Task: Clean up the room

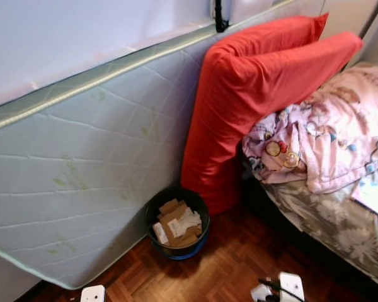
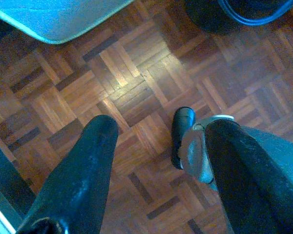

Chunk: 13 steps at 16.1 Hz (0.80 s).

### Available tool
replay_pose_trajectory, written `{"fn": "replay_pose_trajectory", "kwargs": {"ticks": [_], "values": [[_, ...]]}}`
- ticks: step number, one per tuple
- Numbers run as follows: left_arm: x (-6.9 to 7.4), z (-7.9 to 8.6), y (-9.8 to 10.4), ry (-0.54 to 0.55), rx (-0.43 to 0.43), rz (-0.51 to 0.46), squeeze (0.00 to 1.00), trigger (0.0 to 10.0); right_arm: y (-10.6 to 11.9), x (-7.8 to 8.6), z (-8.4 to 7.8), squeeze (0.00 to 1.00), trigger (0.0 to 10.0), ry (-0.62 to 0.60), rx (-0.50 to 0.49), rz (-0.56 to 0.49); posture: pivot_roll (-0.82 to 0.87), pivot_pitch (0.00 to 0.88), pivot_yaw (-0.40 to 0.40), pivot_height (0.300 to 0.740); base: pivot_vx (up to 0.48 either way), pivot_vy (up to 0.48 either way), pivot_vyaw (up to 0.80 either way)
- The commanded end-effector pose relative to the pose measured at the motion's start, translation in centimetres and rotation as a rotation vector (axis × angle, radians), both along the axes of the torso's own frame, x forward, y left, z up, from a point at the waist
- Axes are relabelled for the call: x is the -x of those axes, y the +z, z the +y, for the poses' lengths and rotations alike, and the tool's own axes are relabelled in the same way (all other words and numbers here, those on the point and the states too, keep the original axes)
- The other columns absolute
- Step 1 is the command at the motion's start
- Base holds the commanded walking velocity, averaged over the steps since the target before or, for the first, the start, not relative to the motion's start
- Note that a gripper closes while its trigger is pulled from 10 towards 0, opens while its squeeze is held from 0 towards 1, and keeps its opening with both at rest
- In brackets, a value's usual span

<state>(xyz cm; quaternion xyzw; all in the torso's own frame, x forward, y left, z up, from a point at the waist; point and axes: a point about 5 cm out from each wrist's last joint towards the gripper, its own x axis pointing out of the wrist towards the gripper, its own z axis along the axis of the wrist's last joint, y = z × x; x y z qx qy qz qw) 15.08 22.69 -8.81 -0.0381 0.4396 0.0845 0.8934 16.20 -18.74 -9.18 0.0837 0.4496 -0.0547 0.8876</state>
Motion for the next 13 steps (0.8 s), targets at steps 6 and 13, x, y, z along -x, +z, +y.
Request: {"fn": "replay_pose_trajectory", "kwargs": {"ticks": [6, 13], "values": [[0.78, -0.32, -0.4, 0.016, 0.028, 0.025, 0.0, 10.0, 0.18, -0.34, -0.11, 0.0, 10.0, 0.044, 0.02, -0.01, 0.06, 0.075, -0.026, 0.74, 0.0, 0.0, 0.13], [0.73, -0.34, -0.4, 0.026, 0.029, 0.025, 0.0, 10.0, 0.18, -0.61, 0.59, 0.0, 10.0, 0.056, 0.019, -0.007, 0.06, 0.076, -0.03, 0.74, 0.0, 0.0, 0.8]]}}
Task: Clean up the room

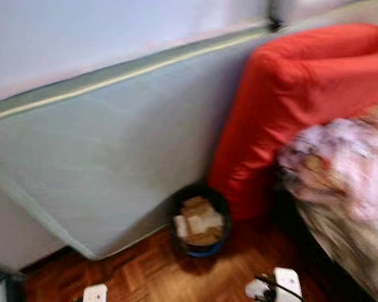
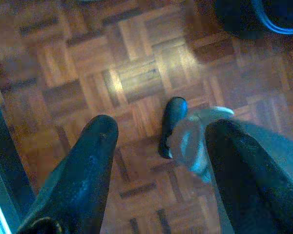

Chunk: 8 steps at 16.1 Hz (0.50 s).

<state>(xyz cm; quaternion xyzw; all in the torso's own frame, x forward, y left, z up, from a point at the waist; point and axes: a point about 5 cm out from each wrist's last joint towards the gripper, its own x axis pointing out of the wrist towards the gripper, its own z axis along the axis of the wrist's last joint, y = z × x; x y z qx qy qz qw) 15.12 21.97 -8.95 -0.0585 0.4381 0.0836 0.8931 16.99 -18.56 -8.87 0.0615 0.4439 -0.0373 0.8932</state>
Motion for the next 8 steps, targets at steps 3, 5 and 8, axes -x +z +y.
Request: {"fn": "replay_pose_trajectory", "kwargs": {"ticks": [3, 5, 8], "values": [[0.73, 0.35, -0.25, 0.012, -0.007, 0.028, 0.0, 10.0, -0.11, 0.1, 0.47, 0.0, 10.0, 0.008, -0.005, 0.006, 0.06, 0.075, -0.033, 0.74, 0.0, 0.0, 0.8], [0.7, 0.32, -0.24, 0.014, -0.007, 0.026, 0.0, 10.0, -0.08, 0.03, 0.52, 0.0, 10.0, 0.006, -0.007, 0.004, 0.06, 0.075, -0.035, 0.74, 0.0, 0.0, 0.8], [0.66, 0.26, -0.23, 0.014, -0.004, 0.023, 0.0, 10.0, -0.08, 0.04, 0.46, 0.0, 10.0, -0.001, -0.008, 0.005, 0.07, 0.073, -0.037, 0.74, 0.0, 0.0, 0.0]]}}
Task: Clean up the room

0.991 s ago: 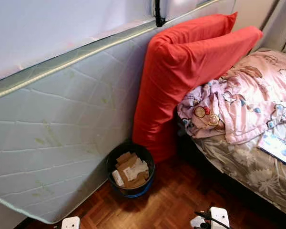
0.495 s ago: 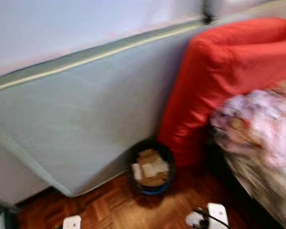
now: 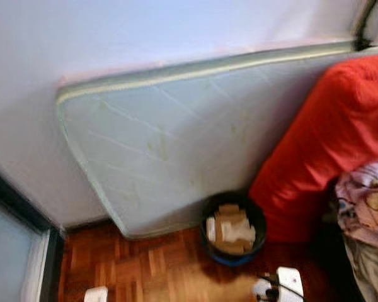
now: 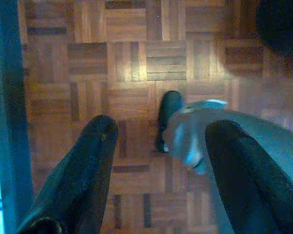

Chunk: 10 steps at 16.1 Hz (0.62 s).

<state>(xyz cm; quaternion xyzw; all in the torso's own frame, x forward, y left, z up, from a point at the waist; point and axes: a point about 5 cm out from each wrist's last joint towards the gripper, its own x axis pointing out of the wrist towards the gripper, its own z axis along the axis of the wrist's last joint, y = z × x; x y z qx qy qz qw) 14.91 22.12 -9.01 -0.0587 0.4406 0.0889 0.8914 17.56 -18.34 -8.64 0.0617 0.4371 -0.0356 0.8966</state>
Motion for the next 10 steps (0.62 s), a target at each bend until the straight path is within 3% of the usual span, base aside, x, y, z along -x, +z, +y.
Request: {"fn": "replay_pose_trajectory", "kwargs": {"ticks": [1, 5, 10], "values": [[0.43, 0.1, -0.16, 0.007, 0.0, 0.015, 0.0, 10.0, -0.31, 0.6, 0.22, 0.0, 10.0, -0.009, -0.008, 0.019, 0.06, 0.074, -0.038, 0.74, 0.0, 0.0, 0.0], [0.39, 0.09, -0.13, 0.015, -0.003, 0.007, 0.0, 10.0, -0.27, 0.55, 0.2, 0.0, 10.0, -0.02, -0.014, 0.013, 0.07, 0.073, -0.04, 0.74, 0.0, 0.0, 0.0], [0.41, 0.11, -0.13, 0.012, -0.004, 0.007, 0.0, 10.0, -0.28, 0.57, 0.24, 0.0, 10.0, 0.001, 0.002, 0.014, 0.07, 0.063, -0.038, 0.74, 0.251, 0.0, 0.0]]}}
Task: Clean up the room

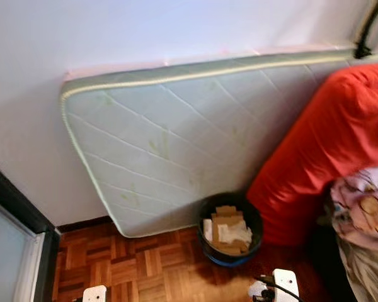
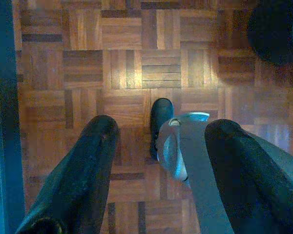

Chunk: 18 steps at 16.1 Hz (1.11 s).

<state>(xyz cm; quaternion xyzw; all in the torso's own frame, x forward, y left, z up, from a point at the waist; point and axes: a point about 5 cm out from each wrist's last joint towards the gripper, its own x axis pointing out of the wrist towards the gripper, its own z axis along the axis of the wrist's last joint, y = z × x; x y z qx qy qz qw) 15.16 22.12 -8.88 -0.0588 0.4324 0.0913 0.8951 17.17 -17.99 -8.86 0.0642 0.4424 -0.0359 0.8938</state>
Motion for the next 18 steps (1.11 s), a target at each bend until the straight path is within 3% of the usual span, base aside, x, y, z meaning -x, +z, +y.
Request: {"fn": "replay_pose_trajectory", "kwargs": {"ticks": [1, 3, 12, 13, 18], "values": [[0.7, 0.1, -0.3, 0.004, 0.0, 0.025, 0.0, 10.0, -0.1, 0.2, -0.1, 0.0, 10.0, 0.011, 0.009, 0.0, 0.07, 0.061, -0.037, 0.74, 0.262, 0.0, 0.0], [0.7, 0.1, -0.3, 0.003, -0.001, 0.024, 0.0, 10.0, -0.1, 0.2, 0.0, 0.0, 10.0, 0.02, 0.012, 0.003, 0.07, 0.052, -0.036, 0.74, 0.279, 0.0, 0.8], [0.7, 0.0, -0.2, -0.001, 0.0, 0.014, 0.0, 10.0, 0.2, -0.3, 0.3, 0.0, 10.0, 0.018, 0.0, -0.031, 0.07, 0.024, -0.034, 0.74, 0.286, 0.0, 0.0], [-1.6, -0.6, 0.8, -0.023, 0.002, -0.091, 0.0, 10.0, 0.3, -0.6, 0.4, 0.0, 10.0, 0.016, -0.005, -0.043, 0.07, 0.024, -0.034, 0.74, 0.285, 0.0, 0.0], [-4.5, -2.0, 2.5, -0.098, 0.007, -0.274, 0.0, 10.0, 1.3, -2.4, 0.8, 0.0, 10.0, -0.002, -0.037, -0.13, 0.07, 0.028, -0.034, 0.74, 0.275, 0.0, 0.0]]}}
